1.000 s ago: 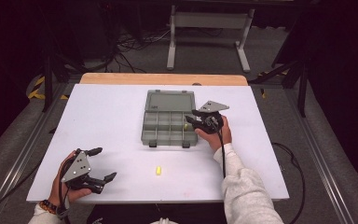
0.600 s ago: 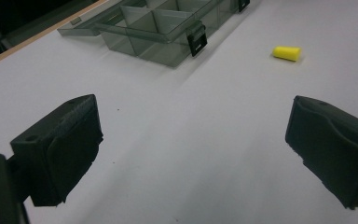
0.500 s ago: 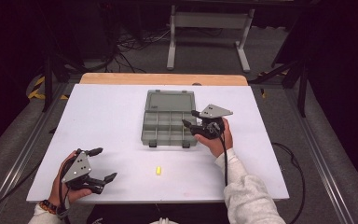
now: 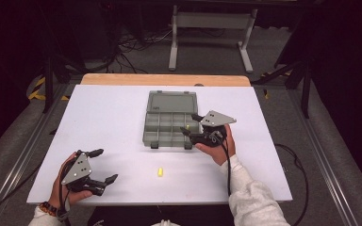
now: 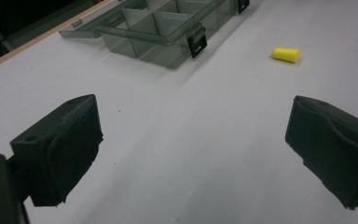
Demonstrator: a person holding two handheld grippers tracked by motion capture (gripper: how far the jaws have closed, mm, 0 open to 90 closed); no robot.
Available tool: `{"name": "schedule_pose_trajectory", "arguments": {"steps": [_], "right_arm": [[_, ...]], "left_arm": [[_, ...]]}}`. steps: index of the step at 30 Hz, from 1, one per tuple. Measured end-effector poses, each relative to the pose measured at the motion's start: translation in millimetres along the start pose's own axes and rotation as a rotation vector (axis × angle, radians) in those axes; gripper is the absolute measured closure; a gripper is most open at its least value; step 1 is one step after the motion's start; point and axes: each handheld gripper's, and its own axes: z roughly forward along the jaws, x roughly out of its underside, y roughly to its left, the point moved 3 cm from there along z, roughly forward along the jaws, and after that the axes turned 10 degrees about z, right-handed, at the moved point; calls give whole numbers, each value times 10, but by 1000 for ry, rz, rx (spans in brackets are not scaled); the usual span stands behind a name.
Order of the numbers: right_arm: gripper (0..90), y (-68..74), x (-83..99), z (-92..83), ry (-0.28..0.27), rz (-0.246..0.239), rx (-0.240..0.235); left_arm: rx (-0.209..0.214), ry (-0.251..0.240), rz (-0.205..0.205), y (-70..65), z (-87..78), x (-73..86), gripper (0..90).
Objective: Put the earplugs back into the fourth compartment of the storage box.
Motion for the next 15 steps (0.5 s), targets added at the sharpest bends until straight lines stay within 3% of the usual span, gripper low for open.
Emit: {"name": "schedule_pose_trajectory", "arguments": {"steps": [5, 8, 15], "right_arm": [[321, 58, 1, -24, -2, -12, -17], [247, 95, 4, -36, -1, -12, -10], [219, 187, 21, -62, 10, -32, -31]], "left_arm": [[-1, -2, -2, -1, 2, 2, 46], [0, 0, -1, -2, 0, 2, 46], [1, 1, 0, -4, -1, 1, 46]]}}
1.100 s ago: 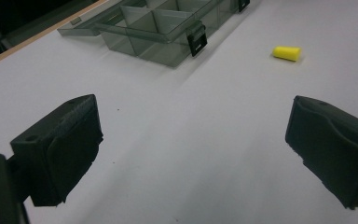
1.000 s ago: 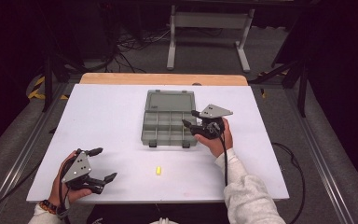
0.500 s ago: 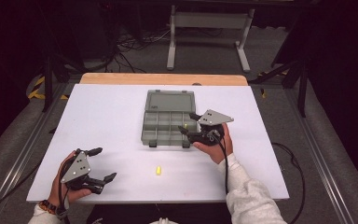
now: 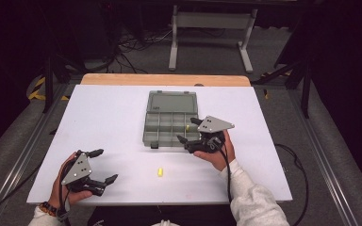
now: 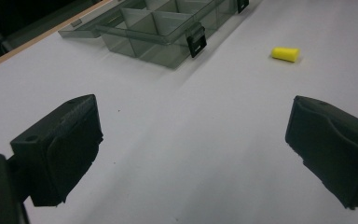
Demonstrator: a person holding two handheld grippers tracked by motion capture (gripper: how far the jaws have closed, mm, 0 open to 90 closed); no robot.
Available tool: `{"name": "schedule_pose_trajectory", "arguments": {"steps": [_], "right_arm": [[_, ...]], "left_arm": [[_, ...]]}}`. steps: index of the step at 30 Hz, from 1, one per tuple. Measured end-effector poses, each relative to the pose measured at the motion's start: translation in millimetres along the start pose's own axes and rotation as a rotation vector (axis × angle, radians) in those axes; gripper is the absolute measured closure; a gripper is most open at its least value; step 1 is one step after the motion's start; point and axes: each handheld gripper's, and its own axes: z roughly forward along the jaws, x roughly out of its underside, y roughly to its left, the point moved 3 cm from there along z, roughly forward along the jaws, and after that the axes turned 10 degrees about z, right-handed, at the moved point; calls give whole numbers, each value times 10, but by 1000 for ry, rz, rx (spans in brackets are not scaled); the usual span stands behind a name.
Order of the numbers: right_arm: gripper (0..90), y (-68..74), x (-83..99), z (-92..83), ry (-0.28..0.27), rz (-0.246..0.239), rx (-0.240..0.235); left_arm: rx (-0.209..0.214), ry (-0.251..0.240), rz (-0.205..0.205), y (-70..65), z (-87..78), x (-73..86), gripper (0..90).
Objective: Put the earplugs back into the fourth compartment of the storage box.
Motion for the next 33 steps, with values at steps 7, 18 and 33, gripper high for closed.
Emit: {"name": "schedule_pose_trajectory", "arguments": {"steps": [7, 18, 33], "right_arm": [[201, 106, 25, -9, 12, -2, -39], [196, 286, 90, 45, 56, -48, -76], [196, 542, 195, 160, 141, -116, -160]], "left_arm": [[0, 1, 1, 0, 2, 0, 46], [-2, 0, -1, -1, -3, -1, 45], [-3, 0, 3, -4, -10, -8, 45]]}}
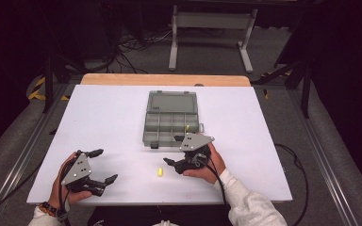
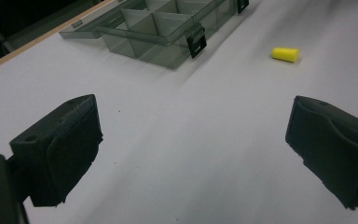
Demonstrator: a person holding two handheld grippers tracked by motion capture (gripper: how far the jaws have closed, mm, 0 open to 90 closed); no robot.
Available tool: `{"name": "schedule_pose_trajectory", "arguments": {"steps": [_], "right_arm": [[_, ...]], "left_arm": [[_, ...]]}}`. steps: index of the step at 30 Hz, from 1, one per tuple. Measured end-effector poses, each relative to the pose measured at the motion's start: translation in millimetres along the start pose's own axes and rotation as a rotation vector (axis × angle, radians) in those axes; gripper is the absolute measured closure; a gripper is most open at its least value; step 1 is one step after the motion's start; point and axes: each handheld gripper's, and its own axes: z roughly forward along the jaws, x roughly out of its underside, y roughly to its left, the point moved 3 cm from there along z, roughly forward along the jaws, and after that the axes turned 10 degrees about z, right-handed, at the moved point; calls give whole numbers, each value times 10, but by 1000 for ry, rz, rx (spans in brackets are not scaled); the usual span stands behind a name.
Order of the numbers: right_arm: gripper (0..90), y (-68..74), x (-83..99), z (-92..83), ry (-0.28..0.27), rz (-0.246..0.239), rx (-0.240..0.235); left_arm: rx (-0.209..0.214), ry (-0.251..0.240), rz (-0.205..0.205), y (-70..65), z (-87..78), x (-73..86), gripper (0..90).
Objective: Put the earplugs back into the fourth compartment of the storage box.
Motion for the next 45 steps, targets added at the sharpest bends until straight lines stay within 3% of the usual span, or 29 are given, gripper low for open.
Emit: {"name": "schedule_pose_trajectory", "arguments": {"steps": [17, 20, 31, 40, 45], "right_arm": [[205, 159, 99, 208, 96, -14, -89], [241, 207, 133, 246, 121, -24, -127], [307, 286, 234, 382, 203, -51, -183], [385, 311, 290, 451, 254, -69, -207], [421, 310, 314, 483, 263, -50, -209]], "left_arm": [[0, -5, -2, -1, -10, -4, 44], [1, -7, -1, -3, -12, -5, 45], [4, -3, 0, -3, -12, -4, 45], [2, -4, 1, -3, -15, -2, 45], [6, -1, 6, -5, -11, -2, 47]]}}
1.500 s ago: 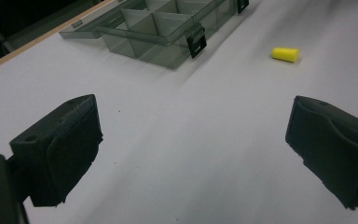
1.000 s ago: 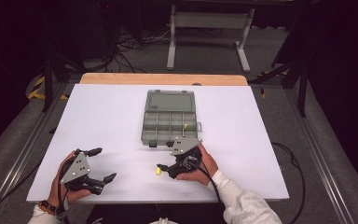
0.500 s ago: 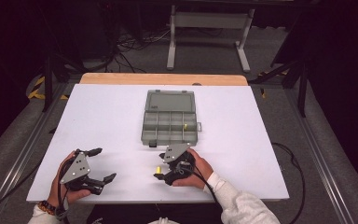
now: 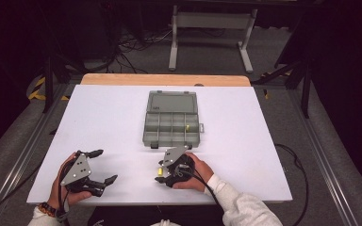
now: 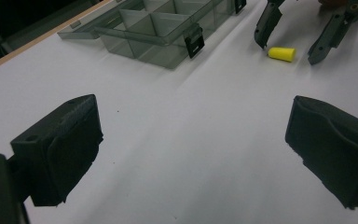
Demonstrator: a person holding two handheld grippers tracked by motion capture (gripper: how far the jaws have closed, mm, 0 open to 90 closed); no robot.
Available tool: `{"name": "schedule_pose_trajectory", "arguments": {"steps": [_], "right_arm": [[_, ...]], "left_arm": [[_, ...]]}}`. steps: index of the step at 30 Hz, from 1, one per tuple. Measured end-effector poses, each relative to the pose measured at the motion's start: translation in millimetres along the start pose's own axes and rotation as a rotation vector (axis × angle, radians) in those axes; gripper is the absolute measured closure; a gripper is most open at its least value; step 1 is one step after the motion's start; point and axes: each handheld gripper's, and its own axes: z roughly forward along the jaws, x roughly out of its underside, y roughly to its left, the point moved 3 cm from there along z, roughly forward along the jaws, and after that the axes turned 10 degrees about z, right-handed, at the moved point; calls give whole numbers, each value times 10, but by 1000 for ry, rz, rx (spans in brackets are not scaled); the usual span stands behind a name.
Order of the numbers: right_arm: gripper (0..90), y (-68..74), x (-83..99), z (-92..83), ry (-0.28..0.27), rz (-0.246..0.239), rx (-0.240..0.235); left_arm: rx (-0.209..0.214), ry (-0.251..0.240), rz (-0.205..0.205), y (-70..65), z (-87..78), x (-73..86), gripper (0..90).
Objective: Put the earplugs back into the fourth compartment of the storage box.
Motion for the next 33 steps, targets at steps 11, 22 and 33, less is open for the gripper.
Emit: {"name": "schedule_pose_trajectory", "arguments": {"steps": [11, 22, 33], "right_arm": [[521, -48, -1, 15, -7, 31, -31], [702, -47, -8, -1, -7, 10, -10], [726, 5, -24, -15, -9, -38, 22]], "left_arm": [[7, 4, 1, -5, 12, 4, 48], [8, 11, 4, -6, 17, 9, 49], [12, 9, 4, -17, 23, 3, 49]]}}
